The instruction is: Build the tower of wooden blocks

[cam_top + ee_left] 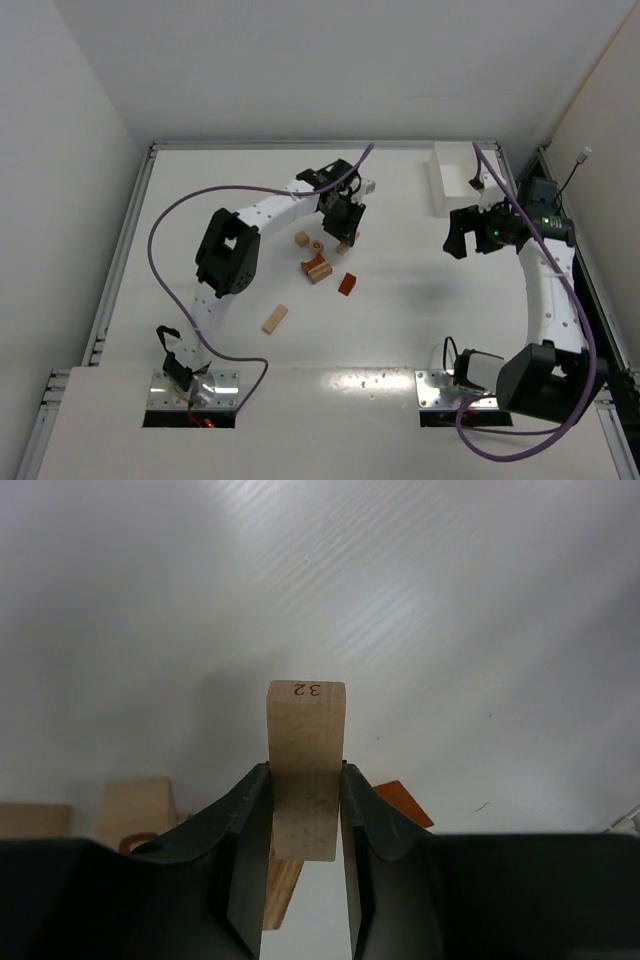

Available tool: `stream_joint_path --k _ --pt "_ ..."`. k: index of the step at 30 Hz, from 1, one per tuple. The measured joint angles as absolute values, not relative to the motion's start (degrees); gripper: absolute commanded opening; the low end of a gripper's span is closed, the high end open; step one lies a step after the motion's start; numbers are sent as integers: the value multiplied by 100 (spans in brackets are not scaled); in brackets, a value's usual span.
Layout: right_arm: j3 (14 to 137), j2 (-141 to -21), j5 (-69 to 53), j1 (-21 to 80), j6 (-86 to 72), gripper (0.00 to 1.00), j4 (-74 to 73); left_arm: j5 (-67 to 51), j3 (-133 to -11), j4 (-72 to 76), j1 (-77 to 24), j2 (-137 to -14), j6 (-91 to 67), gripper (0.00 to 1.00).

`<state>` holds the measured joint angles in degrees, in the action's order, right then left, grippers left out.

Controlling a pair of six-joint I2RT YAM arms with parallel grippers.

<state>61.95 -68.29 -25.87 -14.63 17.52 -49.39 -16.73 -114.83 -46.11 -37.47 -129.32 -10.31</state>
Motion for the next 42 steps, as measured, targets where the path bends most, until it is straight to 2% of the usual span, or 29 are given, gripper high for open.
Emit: stream_joint_path --k 13,26,30,36,42 --pt "6195 -6912 -2919 -1940 1343 100 -4932 -484 -10154 -4213 -3627 -12884 -2816 0" --pt "6195 -7043 -2978 -2012 1319 100 -4932 716 -9212 -4191 -2425 -12156 -3155 0" --pt "6195 -7096 -3011 -2012 1317 100 -4930 722 -9391 -4213 -2674 -12151 -3148 0" --pt "6195 -7135 -3037 -2012 1304 100 -4897 672 -10294 -4125 -3485 -12171 -3157 0" --pt "6195 -7135 -3050 -2012 1275 100 -4849 626 -10407 -4082 -3791 -12256 -3332 0"
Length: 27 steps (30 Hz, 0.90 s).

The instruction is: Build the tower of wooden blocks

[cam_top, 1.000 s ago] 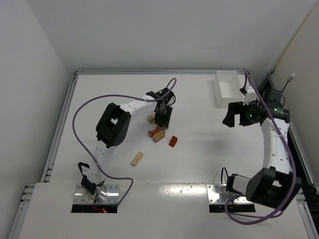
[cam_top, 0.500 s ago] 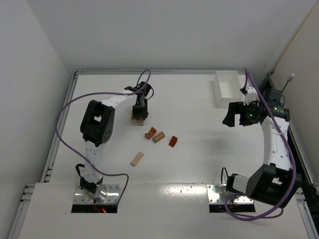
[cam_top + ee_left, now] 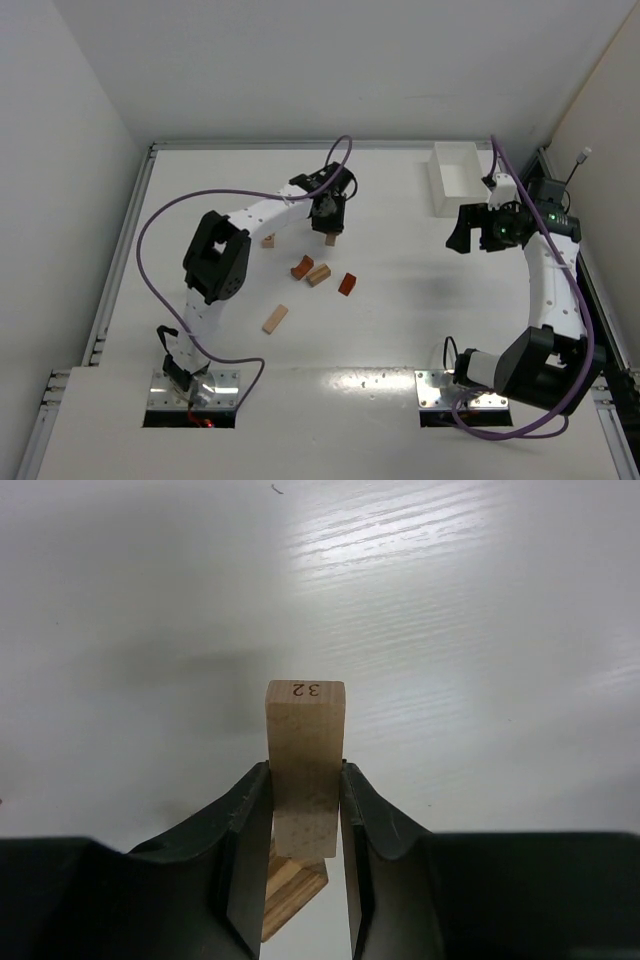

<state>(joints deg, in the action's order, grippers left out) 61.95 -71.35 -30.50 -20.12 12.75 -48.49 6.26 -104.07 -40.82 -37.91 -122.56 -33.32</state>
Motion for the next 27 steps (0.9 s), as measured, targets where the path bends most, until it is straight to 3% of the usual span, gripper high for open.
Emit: stream_joint_path --k 15,17,18,20,22,27 --pt "6195 -7135 -3055 -2023 1238 100 -4853 685 -10521 -4152 -3774 -13008 -3629 3" --pt "6195 -7135 -3055 -2051 1238 100 -4853 668 -10527 -4143 -3774 -13050 -3649 21" --pt "6195 -7135 -3057 -2067 1238 100 -4853 661 -10527 -4145 -3774 -13065 -3649 40" --pt "6195 -7135 -3057 -2095 1238 100 -4856 617 -10527 -4132 -3774 -13074 -3621 55" --pt "6195 -7133 -3059 -2112 1240 100 -4856 580 -10532 -4097 -3774 -13078 -3575 76" --pt "6195 -7113 -3114 -2119 1262 100 -4858 508 -10545 -3994 -3774 -13058 -3454 90"
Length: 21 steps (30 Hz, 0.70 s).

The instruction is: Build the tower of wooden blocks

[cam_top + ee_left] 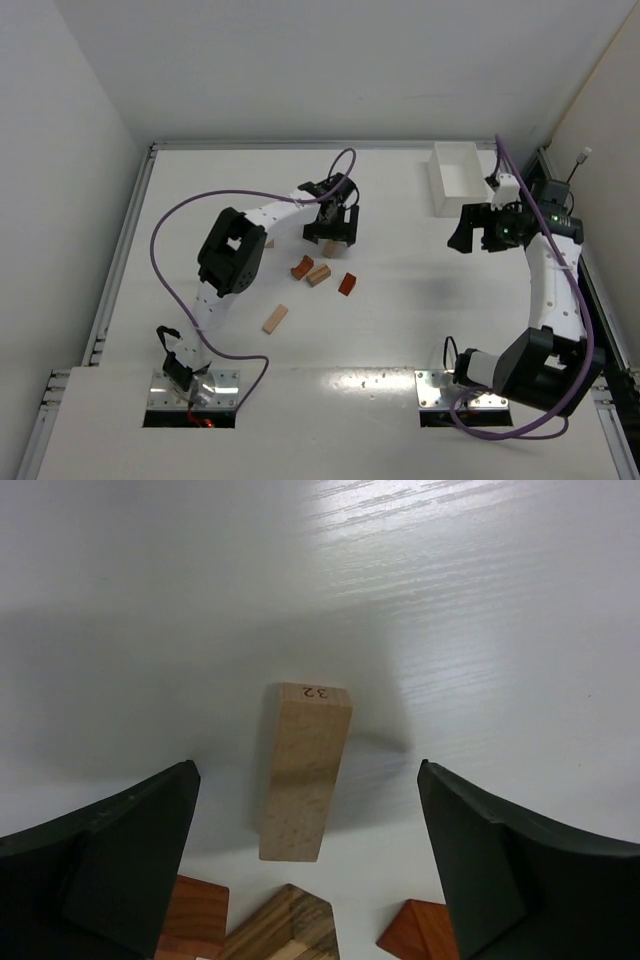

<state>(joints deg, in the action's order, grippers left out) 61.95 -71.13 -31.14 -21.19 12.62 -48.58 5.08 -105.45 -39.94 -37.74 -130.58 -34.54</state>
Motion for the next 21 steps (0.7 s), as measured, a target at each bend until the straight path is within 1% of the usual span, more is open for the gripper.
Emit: stream_joint_path --k 4,6,7,8,12,14,17,20,21 --pt "6195 -6952 -3199 -1962 1446 100 -4860 467 -10551 -4025 -3774 -12901 -3251 91" --pt "6215 -6794 -3151 -1634 1597 100 -4866 473 -10606 -4095 -3760 -12702 -3138 93" --pt "6235 -6711 -3111 -1387 1710 100 -4860 475 -10659 -4106 -3741 -12567 -3044 95" --pt "6257 -6630 -3044 -1100 1826 100 -4847 478 -10698 -4097 -3734 -12438 -2945 99" --pt "6458 -6445 -2764 336 2434 100 -4853 508 -10910 -3981 -3411 -11240 -2716 99" --pt "6663 -6521 -2685 1083 2783 100 -4851 537 -11072 -3881 -2976 -10659 -2641 99" --pt "6995 -6842 -2464 2152 3398 100 -4838 611 -11120 -3649 -1946 -9915 -2569 99" --pt "7131 -7349 -2359 3326 4108 99 -4713 718 -10766 -3553 -847 -9400 -2547 99" --pt "7131 -7494 -2362 3557 4276 99 -4672 755 -10610 -3586 -550 -9299 -2545 99"
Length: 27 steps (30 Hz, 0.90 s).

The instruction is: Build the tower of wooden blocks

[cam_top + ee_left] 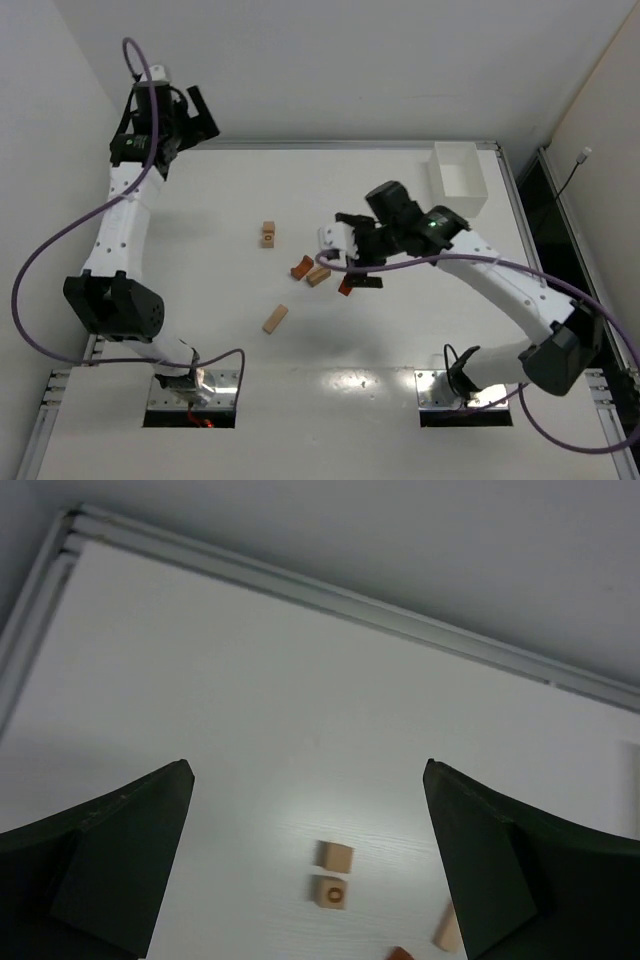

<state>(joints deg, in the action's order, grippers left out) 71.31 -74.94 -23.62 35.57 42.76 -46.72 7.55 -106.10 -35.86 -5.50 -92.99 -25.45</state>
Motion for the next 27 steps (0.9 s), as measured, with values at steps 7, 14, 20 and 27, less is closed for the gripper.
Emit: stream_joint_path --k 7,14,20,27 --pt "7150 -8772 -2443 4740 5474 85 -4086 237 -9631 -4071 1057 -9109 -2353 99" --pt "7620 -10108 -2655 4956 5830 72 -3581 -86 -9297 -4501 1979 -8991 -2012 99" --pt "8372 -11054 -2877 5216 5896 63 -3533 -384 -8995 -4674 2097 -8947 -1909 99" --pt "8718 -11631 -3009 5516 6040 55 -3706 -556 -8982 -4672 2224 -8971 -1863 99"
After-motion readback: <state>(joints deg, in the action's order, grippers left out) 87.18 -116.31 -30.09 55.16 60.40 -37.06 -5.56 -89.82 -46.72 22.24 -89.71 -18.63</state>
